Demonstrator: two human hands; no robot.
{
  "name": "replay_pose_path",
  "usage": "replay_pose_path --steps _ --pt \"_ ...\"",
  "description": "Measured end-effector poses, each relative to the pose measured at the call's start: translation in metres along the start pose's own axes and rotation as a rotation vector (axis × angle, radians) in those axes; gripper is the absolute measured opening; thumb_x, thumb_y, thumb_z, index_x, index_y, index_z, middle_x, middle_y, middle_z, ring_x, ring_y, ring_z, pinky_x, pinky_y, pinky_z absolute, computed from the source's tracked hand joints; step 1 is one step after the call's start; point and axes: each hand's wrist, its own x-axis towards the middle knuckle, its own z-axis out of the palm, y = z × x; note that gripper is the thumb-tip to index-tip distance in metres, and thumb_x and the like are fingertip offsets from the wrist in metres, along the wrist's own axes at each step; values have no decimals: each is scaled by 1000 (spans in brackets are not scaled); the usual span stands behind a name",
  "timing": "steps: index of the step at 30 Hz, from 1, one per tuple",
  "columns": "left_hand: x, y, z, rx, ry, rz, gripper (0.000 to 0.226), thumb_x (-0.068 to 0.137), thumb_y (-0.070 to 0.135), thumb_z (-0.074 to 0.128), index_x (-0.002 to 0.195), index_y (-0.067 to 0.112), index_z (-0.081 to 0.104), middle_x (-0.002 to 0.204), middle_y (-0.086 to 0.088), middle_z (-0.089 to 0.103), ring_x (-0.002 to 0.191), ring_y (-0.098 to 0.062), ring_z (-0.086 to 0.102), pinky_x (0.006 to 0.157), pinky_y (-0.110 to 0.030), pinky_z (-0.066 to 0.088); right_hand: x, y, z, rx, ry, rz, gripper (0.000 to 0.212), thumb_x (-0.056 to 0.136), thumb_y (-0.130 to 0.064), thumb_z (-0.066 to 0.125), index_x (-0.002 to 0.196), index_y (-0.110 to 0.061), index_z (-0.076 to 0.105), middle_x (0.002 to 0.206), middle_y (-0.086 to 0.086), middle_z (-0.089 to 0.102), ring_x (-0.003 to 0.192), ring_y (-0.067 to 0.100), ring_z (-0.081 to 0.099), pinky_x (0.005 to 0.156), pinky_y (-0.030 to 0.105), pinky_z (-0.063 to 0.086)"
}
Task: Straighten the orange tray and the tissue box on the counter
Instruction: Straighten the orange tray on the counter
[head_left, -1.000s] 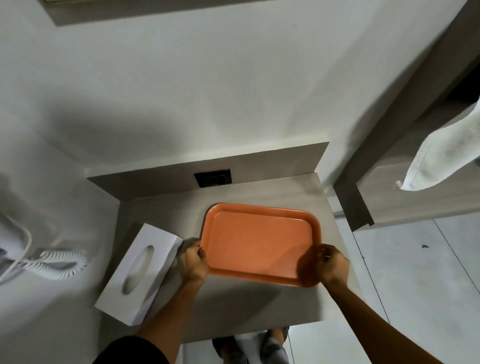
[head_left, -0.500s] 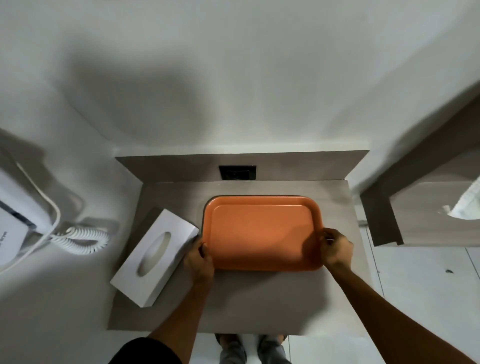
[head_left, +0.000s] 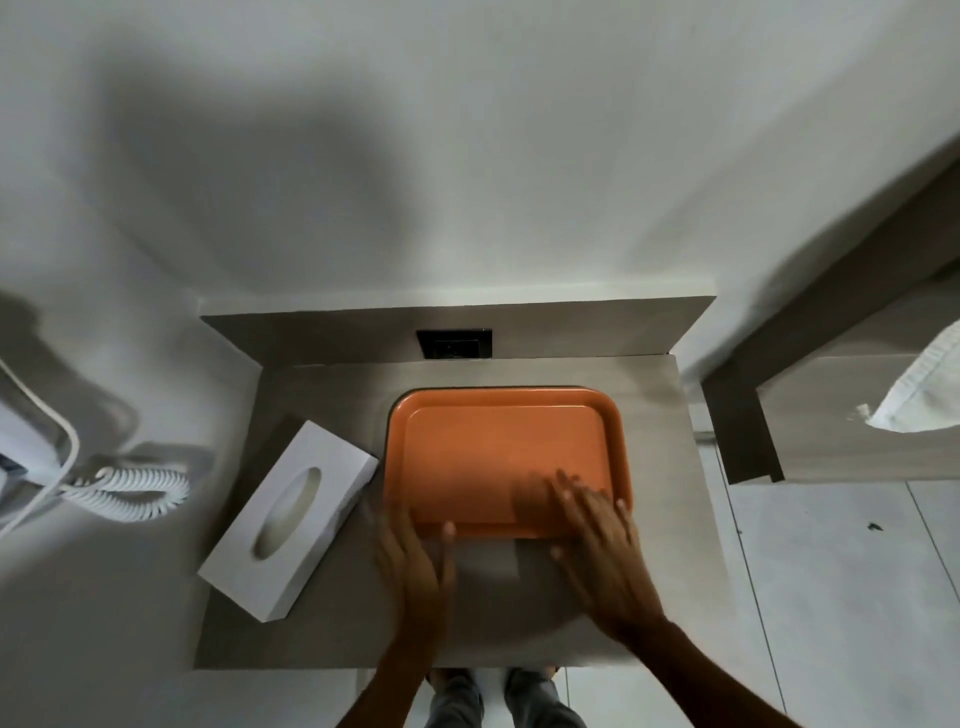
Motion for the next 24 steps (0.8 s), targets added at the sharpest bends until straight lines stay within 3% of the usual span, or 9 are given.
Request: replay_pose_path --steps 3,5,8,12,15,19,24 --pt "-4 -29 9 265 -162 423 87 100 66 42 169 15 28 180 -13 19 166 -33 22 131 -54 27 -27 -5 28 -90 -121 -78 84 113 -61 44 180 -27 6 190 -2 0 177 25 6 141 58 15" --pt "-2 -47 14 362 -258 543 81 104 63 41 170 19 22 182 -10 10 168 -31 16 135 -54 22 -38 -10 38 -130 -140 -34 85 113 -66 39 180 -28 3 190 -3 -5 177 22 1 139 51 6" --pt "-2 -68 19 429 -324 593 80 107 65 35 172 25 12 183 -4 -1 170 -30 9 137 -48 2 -42 -15 44 -196 -147 -18 87 112 -67 39 180 -25 3 190 2 -5 176 22 -6 138 50 2" --pt "2 -75 19 484 -346 628 83 106 70 32 173 27 8 183 -3 0 171 -28 7 136 -51 7 -41 -13 43 -242 -147 -39 83 114 -65 31 180 -20 8 190 6 -2 176 27 -3 137 50 3" --pt "5 -74 16 478 -353 642 84 105 71 34 173 26 11 183 -4 2 171 -27 6 138 -46 -1 -39 -14 43 -252 -171 -33 82 114 -63 33 180 -19 10 190 8 2 176 31 5 136 53 10" --pt "12 -65 12 470 -365 641 84 104 68 37 171 20 20 181 -12 16 168 -34 17 135 -51 8 -30 -14 40 -229 -177 -29 84 114 -60 41 179 -18 11 189 10 3 175 34 11 137 55 11" --pt "28 -52 11 496 -358 641 85 101 65 45 167 11 33 178 -17 23 165 -38 24 132 -58 20 -7 -10 33 -193 -228 -13 81 115 -60 35 180 -20 6 190 8 -5 177 29 -4 142 60 15"
